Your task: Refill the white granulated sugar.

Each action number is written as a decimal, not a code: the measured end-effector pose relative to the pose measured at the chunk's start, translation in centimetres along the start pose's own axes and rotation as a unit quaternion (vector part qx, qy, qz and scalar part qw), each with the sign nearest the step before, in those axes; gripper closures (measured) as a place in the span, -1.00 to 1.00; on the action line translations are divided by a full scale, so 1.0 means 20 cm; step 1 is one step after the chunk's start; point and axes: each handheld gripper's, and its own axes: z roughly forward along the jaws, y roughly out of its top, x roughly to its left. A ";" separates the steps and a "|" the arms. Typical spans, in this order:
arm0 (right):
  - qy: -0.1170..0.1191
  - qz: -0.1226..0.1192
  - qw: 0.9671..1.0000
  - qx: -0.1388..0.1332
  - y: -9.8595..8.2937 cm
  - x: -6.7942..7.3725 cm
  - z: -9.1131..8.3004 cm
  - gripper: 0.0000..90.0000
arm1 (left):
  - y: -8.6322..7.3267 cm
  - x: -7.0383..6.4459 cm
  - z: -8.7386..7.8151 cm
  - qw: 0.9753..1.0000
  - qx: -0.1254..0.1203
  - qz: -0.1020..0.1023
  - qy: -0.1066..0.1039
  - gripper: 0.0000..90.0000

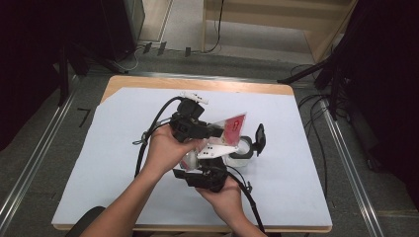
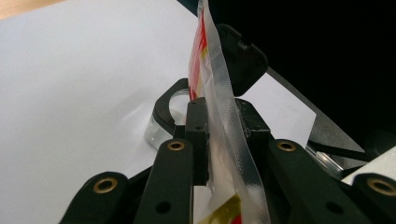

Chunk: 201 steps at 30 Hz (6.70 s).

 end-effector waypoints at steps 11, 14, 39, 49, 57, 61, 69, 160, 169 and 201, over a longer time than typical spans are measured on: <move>-0.003 -0.001 1.000 0.000 0.00 0.00 0.00 0.40 | 0.00 0.00 0.00 1.000 0.002 0.006 0.002 0.75; -0.005 -0.002 1.000 -0.001 -0.01 0.00 0.00 0.40 | 0.00 -0.01 0.00 1.000 0.002 0.008 0.004 0.78; -0.009 0.005 1.000 -0.004 0.00 0.00 0.00 0.41 | 0.00 0.00 0.01 1.000 -0.003 -0.001 -0.004 0.78; -0.007 0.012 1.000 -0.003 0.01 0.01 -0.01 0.41 | 0.00 -0.01 0.01 1.000 -0.007 0.000 -0.005 0.76; -0.005 0.009 1.000 -0.007 0.01 0.02 -0.02 0.40 | 0.01 -0.02 0.00 1.000 -0.007 0.001 -0.003 0.76; -0.006 0.011 1.000 -0.005 0.01 0.02 -0.02 0.40 | 0.01 -0.02 0.00 1.000 -0.005 0.002 -0.002 0.75; -0.007 0.016 1.000 -0.005 0.01 0.00 -0.02 0.41 | 0.04 -0.01 0.03 1.000 0.006 0.005 -0.004 0.76; -0.017 -0.001 1.000 -0.006 0.02 0.02 -0.03 0.41 | 0.03 -0.04 0.02 1.000 -0.009 0.005 0.003 0.75; -0.018 -0.001 1.000 -0.006 0.01 0.02 -0.03 0.41 | 0.04 -0.05 0.02 1.000 -0.004 0.011 0.004 0.75; -0.026 -0.010 1.000 -0.005 0.01 0.01 -0.04 0.41 | 0.04 -0.03 0.03 1.000 -0.011 0.008 -0.003 0.76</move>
